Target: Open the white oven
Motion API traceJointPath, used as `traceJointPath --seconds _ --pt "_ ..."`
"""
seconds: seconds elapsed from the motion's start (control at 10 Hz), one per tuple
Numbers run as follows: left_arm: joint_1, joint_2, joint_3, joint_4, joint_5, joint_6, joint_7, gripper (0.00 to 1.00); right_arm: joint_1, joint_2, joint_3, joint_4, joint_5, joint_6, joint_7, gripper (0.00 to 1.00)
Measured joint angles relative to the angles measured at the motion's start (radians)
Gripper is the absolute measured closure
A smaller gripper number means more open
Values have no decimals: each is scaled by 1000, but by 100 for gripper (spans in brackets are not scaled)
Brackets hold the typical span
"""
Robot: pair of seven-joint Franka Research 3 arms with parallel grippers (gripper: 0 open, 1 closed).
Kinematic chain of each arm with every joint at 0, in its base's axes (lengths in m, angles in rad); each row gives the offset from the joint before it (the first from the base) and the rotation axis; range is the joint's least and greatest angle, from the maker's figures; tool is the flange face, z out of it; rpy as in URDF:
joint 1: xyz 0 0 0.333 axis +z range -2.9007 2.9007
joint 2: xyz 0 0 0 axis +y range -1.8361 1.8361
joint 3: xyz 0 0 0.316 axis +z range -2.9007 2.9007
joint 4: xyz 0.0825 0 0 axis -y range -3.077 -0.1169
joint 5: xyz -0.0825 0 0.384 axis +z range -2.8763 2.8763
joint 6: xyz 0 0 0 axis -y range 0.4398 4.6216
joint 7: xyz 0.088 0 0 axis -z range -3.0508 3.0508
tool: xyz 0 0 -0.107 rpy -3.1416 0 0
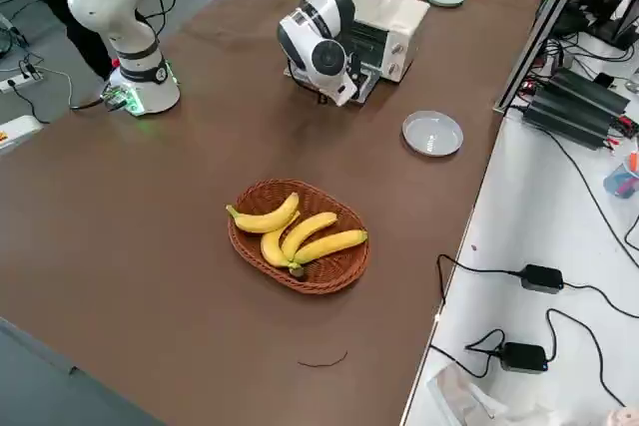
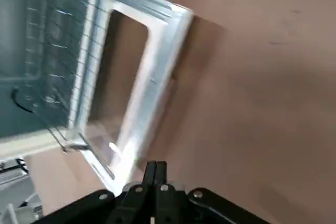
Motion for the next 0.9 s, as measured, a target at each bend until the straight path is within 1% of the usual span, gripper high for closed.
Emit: traceJointPath --seconds 0.1,0.3,0.4,0.5,0.6,0.7,0.8,0.9 --pt "1 0 1 1 0 2 0 99 -12 0 -33 3 -50 -2 -19 97" --pt "19 -4 2 14 0 5 0 97 -49 0 -72 28 -139 -5 -30 95" --pt "35 -16 2 28 0 3 0 94 -69 0 -83 52 -187 0 -30 84" --pt "50 -36 2 47 0 -19 0 86 -90 -1 -90 88 -250 13 -21 68" --pt "62 -59 1 79 0 -82 0 74 -110 -3 -94 136 -320 27 16 54" --pt "79 -82 1 121 0 -165 2 60 -127 -7 -96 190 -388 34 93 40" --pt "103 -104 1 155 0 -240 29 46 -135 -19 -96 249 -448 37 213 26" --pt "142 -125 2 170 0 -281 84 30 -138 -37 -94 307 -489 36 345 10"
